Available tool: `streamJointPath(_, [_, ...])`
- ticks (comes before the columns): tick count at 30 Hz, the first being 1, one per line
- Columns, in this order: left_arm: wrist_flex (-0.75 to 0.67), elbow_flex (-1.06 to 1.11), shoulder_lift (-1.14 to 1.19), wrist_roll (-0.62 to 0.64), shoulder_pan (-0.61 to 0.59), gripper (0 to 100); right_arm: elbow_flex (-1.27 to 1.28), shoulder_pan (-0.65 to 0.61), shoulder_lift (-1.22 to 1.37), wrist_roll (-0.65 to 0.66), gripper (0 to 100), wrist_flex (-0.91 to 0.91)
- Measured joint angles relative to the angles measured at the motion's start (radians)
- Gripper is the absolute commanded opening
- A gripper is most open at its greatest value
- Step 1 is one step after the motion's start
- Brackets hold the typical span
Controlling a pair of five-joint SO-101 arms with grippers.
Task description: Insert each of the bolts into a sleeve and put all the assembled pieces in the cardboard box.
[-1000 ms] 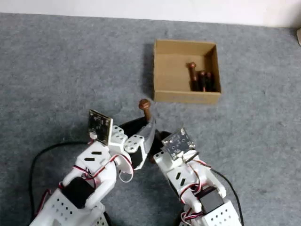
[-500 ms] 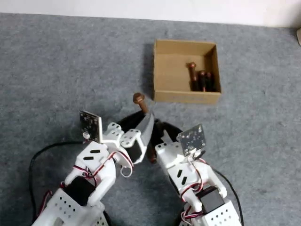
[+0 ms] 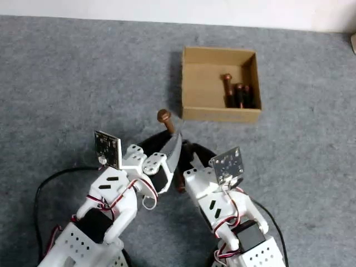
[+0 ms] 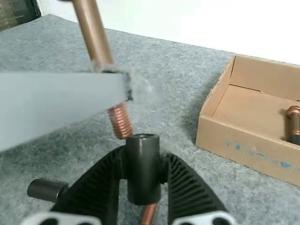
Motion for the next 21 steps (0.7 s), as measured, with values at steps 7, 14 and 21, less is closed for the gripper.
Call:
streamJointPath(7, [0.0,0.0,0.0,0.0,0.0,0,0.0,-0.084,0.0,0.0,0.5,0.057])
streamJointPath(14, [0.0,0.0,0.0,0.0,0.0,0,0.0,-0.089,0.0,0.057,0.5,0.057])
streamJointPath(21, [0.0,0.0,0.0,0.0,0.0,0,0.0,-0.06,0.0,0.061,0.5,0.057])
